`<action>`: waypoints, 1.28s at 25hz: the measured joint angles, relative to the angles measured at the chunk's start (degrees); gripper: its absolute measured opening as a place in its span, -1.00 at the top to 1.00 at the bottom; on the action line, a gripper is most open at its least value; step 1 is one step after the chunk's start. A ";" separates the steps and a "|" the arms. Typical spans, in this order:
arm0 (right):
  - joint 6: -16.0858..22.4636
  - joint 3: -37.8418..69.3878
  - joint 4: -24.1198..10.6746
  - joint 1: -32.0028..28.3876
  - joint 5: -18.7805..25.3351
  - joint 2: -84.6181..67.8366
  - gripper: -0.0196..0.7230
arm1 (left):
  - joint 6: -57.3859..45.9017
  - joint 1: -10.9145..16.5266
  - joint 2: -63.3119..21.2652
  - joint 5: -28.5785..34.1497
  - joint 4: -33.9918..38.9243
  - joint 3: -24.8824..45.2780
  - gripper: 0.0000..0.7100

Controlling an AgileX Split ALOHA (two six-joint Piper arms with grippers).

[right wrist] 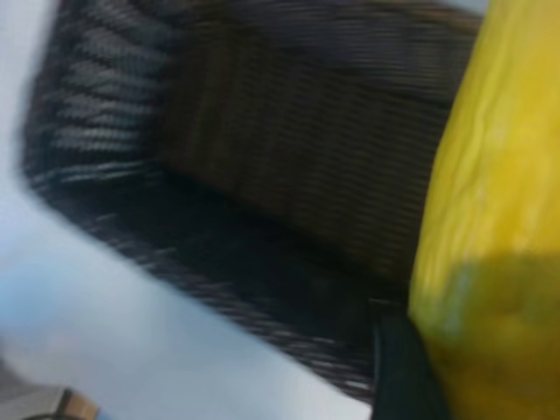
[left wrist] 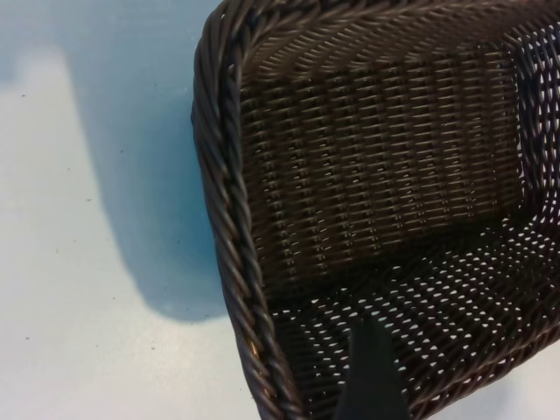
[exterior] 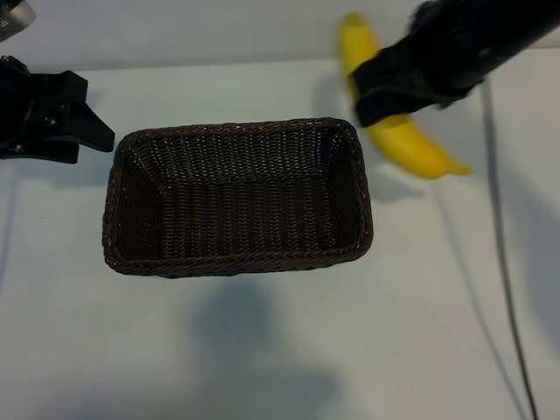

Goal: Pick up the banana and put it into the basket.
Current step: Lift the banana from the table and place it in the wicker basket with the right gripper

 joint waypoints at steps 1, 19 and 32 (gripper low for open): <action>-0.15 -0.07 0.40 1.26 -0.53 0.26 -0.19 | 0.00 0.00 0.00 0.00 0.00 0.00 -0.54; -1.92 -0.40 3.58 9.83 -6.75 13.22 -0.19 | -0.02 0.00 0.00 0.12 0.06 -0.04 -0.54; 1.46 -7.43 -1.84 9.83 -0.65 13.27 -0.65 | -0.07 0.00 0.00 0.12 0.06 -0.04 -0.54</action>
